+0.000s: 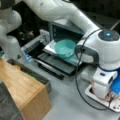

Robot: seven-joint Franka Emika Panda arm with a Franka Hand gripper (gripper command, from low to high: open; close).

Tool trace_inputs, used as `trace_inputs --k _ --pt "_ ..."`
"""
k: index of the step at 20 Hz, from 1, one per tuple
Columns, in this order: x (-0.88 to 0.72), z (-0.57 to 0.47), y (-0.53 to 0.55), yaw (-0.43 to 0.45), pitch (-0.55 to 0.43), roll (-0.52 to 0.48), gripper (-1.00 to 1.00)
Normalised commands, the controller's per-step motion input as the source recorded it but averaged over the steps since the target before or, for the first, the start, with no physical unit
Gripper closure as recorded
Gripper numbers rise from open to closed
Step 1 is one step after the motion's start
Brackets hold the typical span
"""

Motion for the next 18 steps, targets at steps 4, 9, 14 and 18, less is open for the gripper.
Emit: trace_inputs --k 4,9,14,18 --pt "-0.14 -0.11 0.08 -0.038 -0.117 -0.241 -1.0" --pt "-0.22 -0.15 0.1 -0.042 -0.134 -0.249 -1.0" --pt "-0.3 -0.15 0.11 -0.05 -0.148 -0.252 -1.0" --pt "-0.34 -0.14 0.14 -0.055 -0.142 -0.248 1.0"
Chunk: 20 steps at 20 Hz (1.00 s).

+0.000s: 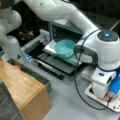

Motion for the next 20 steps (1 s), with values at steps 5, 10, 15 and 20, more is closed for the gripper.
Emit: trace_inputs --k 5,10,15,20 --pt "-0.33 -0.11 0.14 -0.043 -0.145 -0.241 1.0" --pt "-0.29 -0.1 0.12 -0.027 -0.159 -0.244 1.0" --pt "-0.27 -0.1 0.1 -0.021 -0.16 -0.247 1.0" --pt "-0.24 -0.1 0.08 -0.014 -0.166 -0.241 1.0"
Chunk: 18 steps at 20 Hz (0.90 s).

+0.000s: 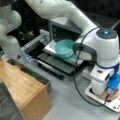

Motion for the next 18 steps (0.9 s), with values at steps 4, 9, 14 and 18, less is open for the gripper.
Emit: trace_inputs --k 4,9,14,18 --pt "-0.25 -0.09 0.08 -0.01 -0.167 -0.24 1.0" --pt "-0.26 -0.05 0.08 -0.007 -0.159 -0.232 1.0" --pt "-0.3 0.12 0.07 -0.005 -0.102 -0.192 1.0" --pt "-0.3 0.27 0.06 0.023 -0.062 -0.129 1.0"
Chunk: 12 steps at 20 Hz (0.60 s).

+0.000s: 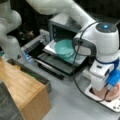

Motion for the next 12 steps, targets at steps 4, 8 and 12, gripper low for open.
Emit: trace_inputs --k 4,8,12 --pt "-0.24 0.23 0.0 0.051 -0.088 -0.049 1.0" --pt "-0.21 0.25 -0.09 0.057 -0.111 0.005 1.0" --pt "-0.19 0.13 -0.12 0.053 -0.088 0.017 1.0"
